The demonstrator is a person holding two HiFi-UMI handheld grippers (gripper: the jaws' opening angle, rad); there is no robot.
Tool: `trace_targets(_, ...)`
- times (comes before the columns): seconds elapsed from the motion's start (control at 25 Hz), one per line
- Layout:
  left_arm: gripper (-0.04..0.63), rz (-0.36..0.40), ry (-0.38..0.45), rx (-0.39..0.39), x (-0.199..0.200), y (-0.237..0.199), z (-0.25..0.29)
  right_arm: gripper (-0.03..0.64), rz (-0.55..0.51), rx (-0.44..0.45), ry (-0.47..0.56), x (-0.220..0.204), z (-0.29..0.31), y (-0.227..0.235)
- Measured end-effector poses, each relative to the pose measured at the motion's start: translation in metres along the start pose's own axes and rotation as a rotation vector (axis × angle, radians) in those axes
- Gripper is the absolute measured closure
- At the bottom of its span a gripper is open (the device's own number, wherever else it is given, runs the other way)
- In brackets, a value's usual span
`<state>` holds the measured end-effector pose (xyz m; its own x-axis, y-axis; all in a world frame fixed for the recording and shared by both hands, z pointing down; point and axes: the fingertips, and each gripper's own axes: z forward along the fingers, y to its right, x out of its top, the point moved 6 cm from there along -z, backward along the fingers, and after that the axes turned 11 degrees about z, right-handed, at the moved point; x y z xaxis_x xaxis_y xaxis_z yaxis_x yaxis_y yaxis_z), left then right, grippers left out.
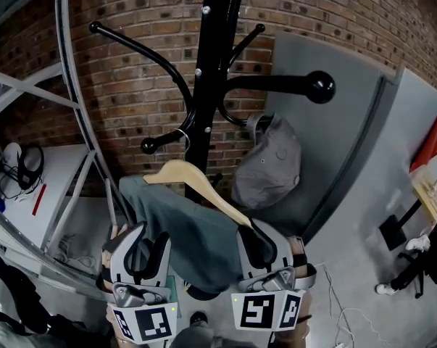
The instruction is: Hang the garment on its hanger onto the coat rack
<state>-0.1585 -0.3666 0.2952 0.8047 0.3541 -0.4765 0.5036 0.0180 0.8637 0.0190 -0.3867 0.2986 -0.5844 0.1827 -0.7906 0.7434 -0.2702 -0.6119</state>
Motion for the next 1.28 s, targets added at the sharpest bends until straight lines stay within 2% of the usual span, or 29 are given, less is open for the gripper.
trace_targets(0.2,0.413,0.009,-0.022,0.001,0.015,0.003,-0.021,0.549,0.024,-0.003,0.036,0.005,-0.029,0.005)
trace_targets(0.44,0.496,0.021,-0.031,0.025,0.035,0.003,-0.046,0.569,0.069,0.011,0.072,0.008,-0.057,0.006)
trace_targets(0.56,0.515,-0.003,-0.038,0.032,0.037,0.007,-0.061,0.578,0.084,0.026,0.078,0.007,-0.066,0.001)
trace_targets(0.84,0.589,0.019,-0.074,0.055,0.044,0.005,-0.081,0.583,0.103,0.053,0.087,0.009,-0.085,-0.005)
trace_targets(1.04,0.591,0.021,-0.089,0.065,0.045,0.007,-0.09,0.594,0.103,0.038,0.076,0.005,-0.092,-0.007)
trace_targets(1.28,0.592,0.011,-0.087,0.128,0.045,0.004,-0.099,0.595,0.094,-0.009,0.079,0.004,-0.099,-0.007)
